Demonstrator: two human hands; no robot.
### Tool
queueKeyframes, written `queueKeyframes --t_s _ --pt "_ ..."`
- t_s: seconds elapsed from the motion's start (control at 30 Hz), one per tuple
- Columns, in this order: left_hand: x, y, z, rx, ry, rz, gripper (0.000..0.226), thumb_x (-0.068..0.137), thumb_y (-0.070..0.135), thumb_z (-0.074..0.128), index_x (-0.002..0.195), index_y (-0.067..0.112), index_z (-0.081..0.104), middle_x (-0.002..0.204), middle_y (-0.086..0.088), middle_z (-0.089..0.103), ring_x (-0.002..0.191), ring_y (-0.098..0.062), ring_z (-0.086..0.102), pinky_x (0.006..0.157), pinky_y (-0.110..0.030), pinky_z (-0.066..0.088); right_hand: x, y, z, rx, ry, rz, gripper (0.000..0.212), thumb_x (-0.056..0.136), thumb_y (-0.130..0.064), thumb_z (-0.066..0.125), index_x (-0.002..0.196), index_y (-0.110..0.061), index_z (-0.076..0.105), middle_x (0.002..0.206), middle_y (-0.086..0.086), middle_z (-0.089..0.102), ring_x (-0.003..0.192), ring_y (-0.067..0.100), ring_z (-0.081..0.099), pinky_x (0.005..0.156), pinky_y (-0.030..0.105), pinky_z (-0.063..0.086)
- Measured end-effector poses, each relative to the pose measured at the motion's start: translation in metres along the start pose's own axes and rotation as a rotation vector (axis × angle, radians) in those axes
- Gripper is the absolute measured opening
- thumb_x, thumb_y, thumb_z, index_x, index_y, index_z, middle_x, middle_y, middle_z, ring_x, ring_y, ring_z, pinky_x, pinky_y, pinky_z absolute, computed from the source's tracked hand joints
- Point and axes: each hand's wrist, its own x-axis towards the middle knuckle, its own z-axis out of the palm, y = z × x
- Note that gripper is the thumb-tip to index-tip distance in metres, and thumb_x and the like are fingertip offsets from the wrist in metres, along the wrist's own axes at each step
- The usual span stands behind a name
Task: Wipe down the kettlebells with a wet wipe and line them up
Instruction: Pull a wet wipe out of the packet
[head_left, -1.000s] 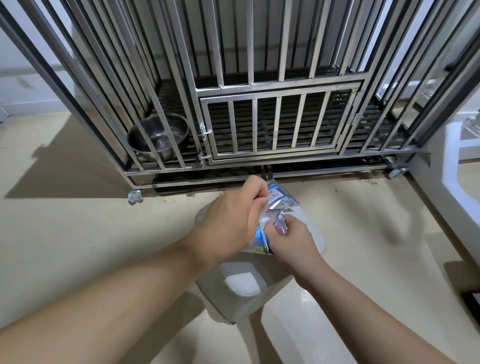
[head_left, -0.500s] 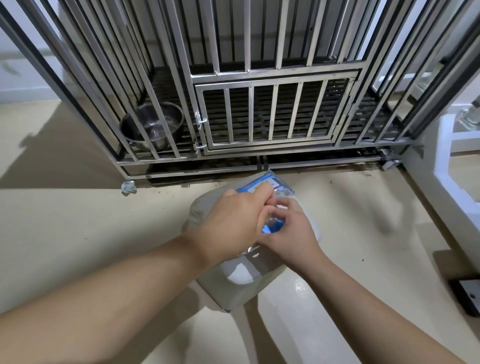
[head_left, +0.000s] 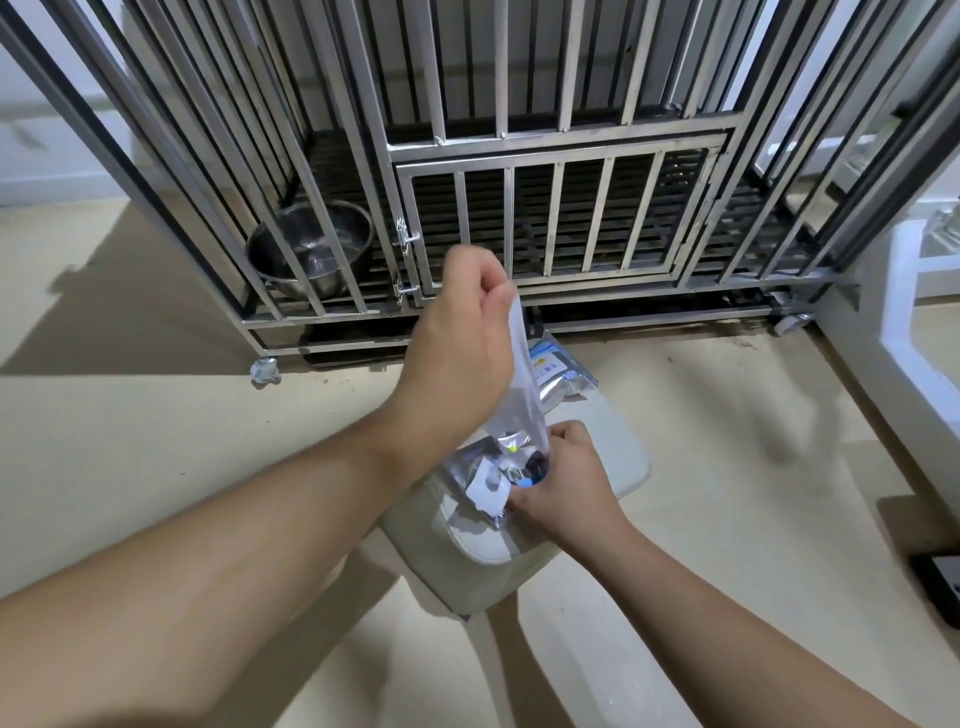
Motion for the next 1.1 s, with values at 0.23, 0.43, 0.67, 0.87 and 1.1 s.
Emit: queueKeyframes --t_s 0.23,0.43,0.67,0.87,1.1 --pt "0.006 -0.016 -0.011 0.043 -0.045 -0.115 0.006 0.105 0.023 0.045 0.102 0.018 0.047 0.060 0.009 0.046 0.051 -0.005 0.045 0.049 -0.017 0.032 -0.005 -0.001 -0.011 0.067 0.156 -0.044 0.039 0.073 -0.030 0.088 0.106 -0.019 0.070 0.129 -0.008 0.038 0.093 -0.010 0.054 0.075 0.003 0.042" --pt "-0.011 -0.038 -0.007 0.119 -0.226 -0.381 0.011 0.104 0.033 0.046 0.100 0.023 0.050 0.067 0.007 0.054 0.063 -0.015 0.055 0.056 -0.031 0.039 -0.008 0.006 -0.014 -0.256 0.266 -0.212 0.070 0.061 -0.057 0.087 0.123 -0.027 0.072 0.146 0.006 0.049 0.134 0.029 0.042 0.104 0.043 0.044" --pt "-0.001 -0.023 -0.007 -0.071 -0.121 -0.568 0.015 0.103 0.032 0.048 0.108 0.021 0.057 0.092 0.007 0.057 0.076 -0.008 0.053 0.060 -0.026 0.036 -0.007 -0.007 -0.022 -0.210 -0.016 -0.147 0.080 0.069 -0.072 0.076 0.134 -0.029 0.063 0.127 -0.009 0.058 0.124 0.015 0.052 0.105 0.036 0.045" --pt "0.005 0.011 -0.020 -0.324 -0.155 -0.815 0.017 0.103 0.029 0.051 0.107 0.017 0.062 0.097 -0.004 0.064 0.082 -0.021 0.060 0.069 -0.031 0.050 -0.030 -0.071 -0.080 0.723 -0.253 -0.054 0.036 0.087 -0.009 0.078 0.122 -0.014 0.071 0.116 0.007 0.076 0.112 0.024 0.070 0.099 0.040 0.056" --pt "0.002 0.104 -0.098 -0.479 -0.107 -0.963 0.016 0.095 0.039 0.063 0.105 0.027 0.065 0.102 -0.003 0.069 0.076 -0.018 0.061 0.062 -0.026 0.046 -0.087 -0.172 -0.123 0.781 -0.152 0.203 0.020 0.084 -0.019 0.080 0.088 -0.003 0.070 0.085 0.021 0.062 0.077 0.027 0.060 0.078 0.046 0.050"
